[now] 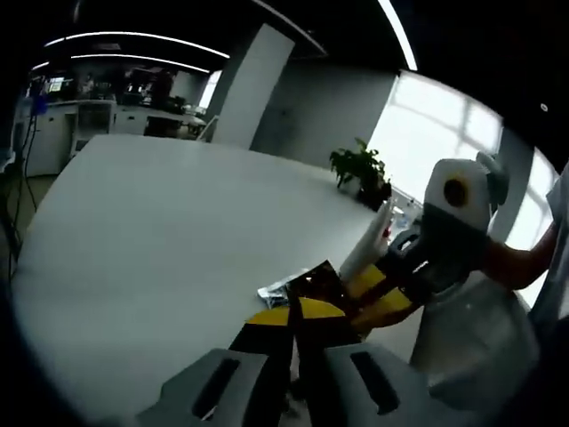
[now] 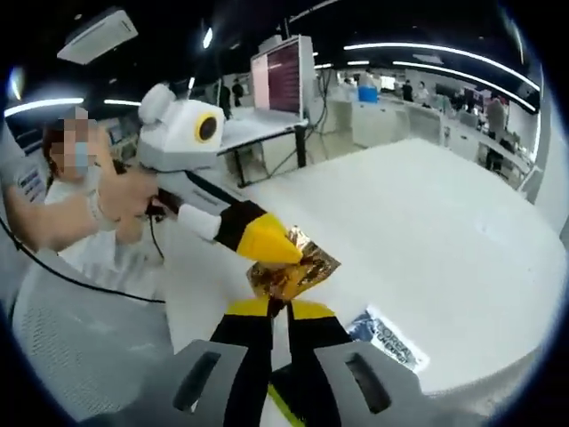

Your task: Arrange the skincare products in the storage area until every visible bottle or jar stands upright without overlapping.

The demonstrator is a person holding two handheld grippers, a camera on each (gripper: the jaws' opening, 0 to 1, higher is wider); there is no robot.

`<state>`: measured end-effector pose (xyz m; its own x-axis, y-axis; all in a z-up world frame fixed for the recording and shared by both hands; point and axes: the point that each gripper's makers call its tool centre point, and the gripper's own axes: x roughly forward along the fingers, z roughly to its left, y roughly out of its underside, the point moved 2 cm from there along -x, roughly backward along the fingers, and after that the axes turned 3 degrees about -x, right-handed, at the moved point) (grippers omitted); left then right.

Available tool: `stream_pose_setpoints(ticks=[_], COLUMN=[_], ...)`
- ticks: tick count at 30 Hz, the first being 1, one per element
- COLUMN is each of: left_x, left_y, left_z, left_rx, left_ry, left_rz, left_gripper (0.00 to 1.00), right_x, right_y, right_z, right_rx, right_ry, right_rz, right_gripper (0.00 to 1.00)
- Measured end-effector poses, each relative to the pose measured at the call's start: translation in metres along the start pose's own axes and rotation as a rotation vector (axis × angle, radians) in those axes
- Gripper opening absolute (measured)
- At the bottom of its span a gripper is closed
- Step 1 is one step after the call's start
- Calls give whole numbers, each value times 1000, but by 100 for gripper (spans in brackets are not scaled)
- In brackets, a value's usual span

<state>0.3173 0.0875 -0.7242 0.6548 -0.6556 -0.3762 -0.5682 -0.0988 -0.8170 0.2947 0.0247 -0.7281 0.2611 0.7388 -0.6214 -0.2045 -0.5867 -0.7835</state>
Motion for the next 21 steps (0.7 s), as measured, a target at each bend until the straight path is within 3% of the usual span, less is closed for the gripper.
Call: stream_pose_setpoints(ticks=[3,21], left_x=[1,28], left_y=[4,26], left_z=[7,36], left_rx=[-13,-141], left_ry=[-12,-32], left_rz=[6,32], left_gripper=[0,0], right_x=[3,19], right_y=[10,16], right_z=[-6,-7], right_rx=[-36,-126], right_ry=[35,83], right_rz=[36,48], right_gripper=[5,12])
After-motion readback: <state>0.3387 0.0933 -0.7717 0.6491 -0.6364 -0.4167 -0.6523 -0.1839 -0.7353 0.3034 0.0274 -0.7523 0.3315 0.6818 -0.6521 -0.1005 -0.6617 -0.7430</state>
